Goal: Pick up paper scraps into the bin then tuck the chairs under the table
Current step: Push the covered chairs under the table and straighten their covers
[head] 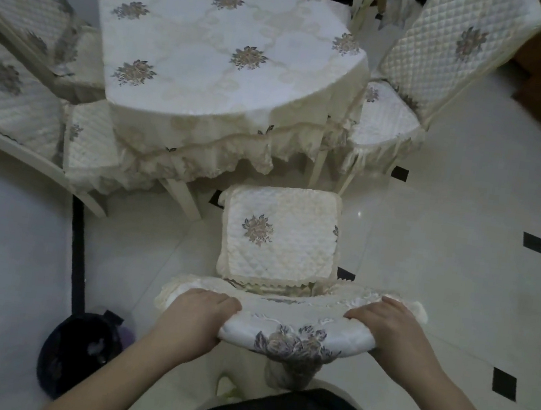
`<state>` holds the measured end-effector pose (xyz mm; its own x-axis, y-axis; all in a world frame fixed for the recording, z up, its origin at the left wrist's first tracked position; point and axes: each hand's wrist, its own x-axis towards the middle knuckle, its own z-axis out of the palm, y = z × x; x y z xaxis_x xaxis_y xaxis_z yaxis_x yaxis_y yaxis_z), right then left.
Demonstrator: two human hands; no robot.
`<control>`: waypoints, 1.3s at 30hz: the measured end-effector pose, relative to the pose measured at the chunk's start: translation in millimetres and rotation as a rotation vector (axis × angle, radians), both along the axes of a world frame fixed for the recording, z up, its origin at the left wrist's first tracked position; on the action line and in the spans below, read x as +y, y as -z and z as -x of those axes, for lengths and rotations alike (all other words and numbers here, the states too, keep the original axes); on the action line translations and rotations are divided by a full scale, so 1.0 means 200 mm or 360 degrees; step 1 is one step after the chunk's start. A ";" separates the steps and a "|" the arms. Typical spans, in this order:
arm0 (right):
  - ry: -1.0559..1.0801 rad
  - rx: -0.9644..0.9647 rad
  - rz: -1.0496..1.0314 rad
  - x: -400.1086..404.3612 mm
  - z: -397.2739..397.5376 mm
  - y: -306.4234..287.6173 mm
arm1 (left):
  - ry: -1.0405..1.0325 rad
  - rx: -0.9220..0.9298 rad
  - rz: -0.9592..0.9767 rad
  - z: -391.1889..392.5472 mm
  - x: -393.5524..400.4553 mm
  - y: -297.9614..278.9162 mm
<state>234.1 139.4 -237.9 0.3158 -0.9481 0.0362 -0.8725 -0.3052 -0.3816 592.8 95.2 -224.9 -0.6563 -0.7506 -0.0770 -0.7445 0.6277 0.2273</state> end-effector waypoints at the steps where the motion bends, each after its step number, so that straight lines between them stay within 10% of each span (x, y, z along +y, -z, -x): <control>1: -0.0014 -0.0010 0.0011 -0.03 0.01 0.00 | -0.0042 0.0007 0.0011 0.00 -0.02 -0.01; 39: -0.0273 0.0215 -0.0161 -1.48 0.02 -0.25 | -0.0824 -0.0400 -0.0120 0.26 -0.93 -0.25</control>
